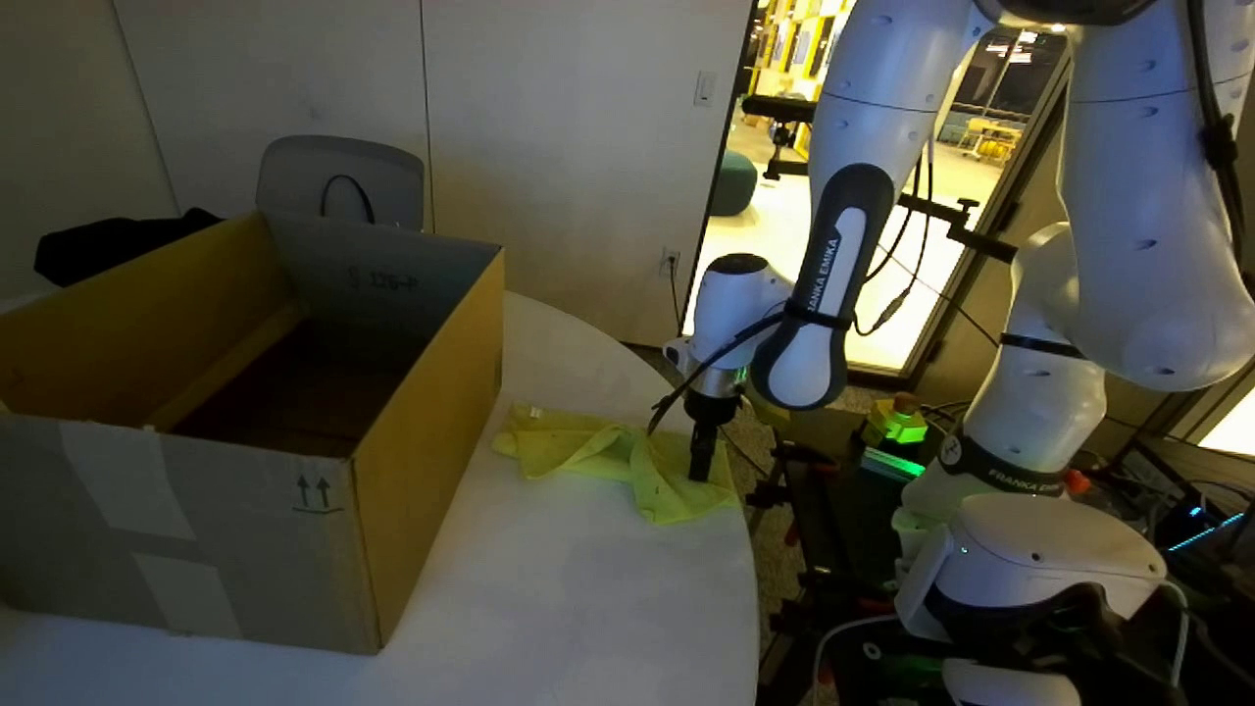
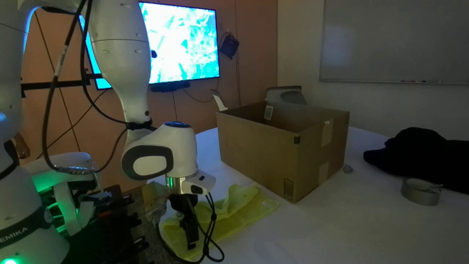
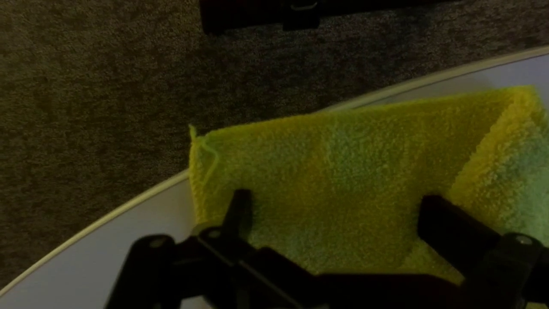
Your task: Put the marker on the towel then fold the towel twice and put it in the brown box.
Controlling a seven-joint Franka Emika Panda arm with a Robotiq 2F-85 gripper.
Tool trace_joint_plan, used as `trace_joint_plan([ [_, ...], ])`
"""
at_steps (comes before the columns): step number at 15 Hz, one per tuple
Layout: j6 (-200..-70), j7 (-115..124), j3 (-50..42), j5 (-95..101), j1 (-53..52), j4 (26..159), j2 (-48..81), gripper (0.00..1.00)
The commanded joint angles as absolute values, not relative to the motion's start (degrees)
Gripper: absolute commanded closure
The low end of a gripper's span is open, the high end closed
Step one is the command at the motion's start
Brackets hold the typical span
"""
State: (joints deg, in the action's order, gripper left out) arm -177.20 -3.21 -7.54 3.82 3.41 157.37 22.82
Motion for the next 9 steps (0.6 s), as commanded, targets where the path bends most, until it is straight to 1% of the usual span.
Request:
trace_joint_plan([
  [1,-179.6,-4.1,-9.9,5.0,1.2,157.3,24.6,0.27],
  [2,-179.3,-4.4,-10.1,5.1,1.1,157.3,24.3,0.33],
  [3,-179.1,-4.5,-10.4,5.1,0.8,157.3,24.1,0.43],
  [7,-177.4,-5.2,-11.2,5.6,-0.2,157.2,23.1,0.73],
  [8,-176.8,-5.5,-11.4,5.8,-0.4,157.2,22.7,0.81],
  [9,-176.0,-5.5,-11.8,6.0,-0.8,157.2,22.2,0.88],
])
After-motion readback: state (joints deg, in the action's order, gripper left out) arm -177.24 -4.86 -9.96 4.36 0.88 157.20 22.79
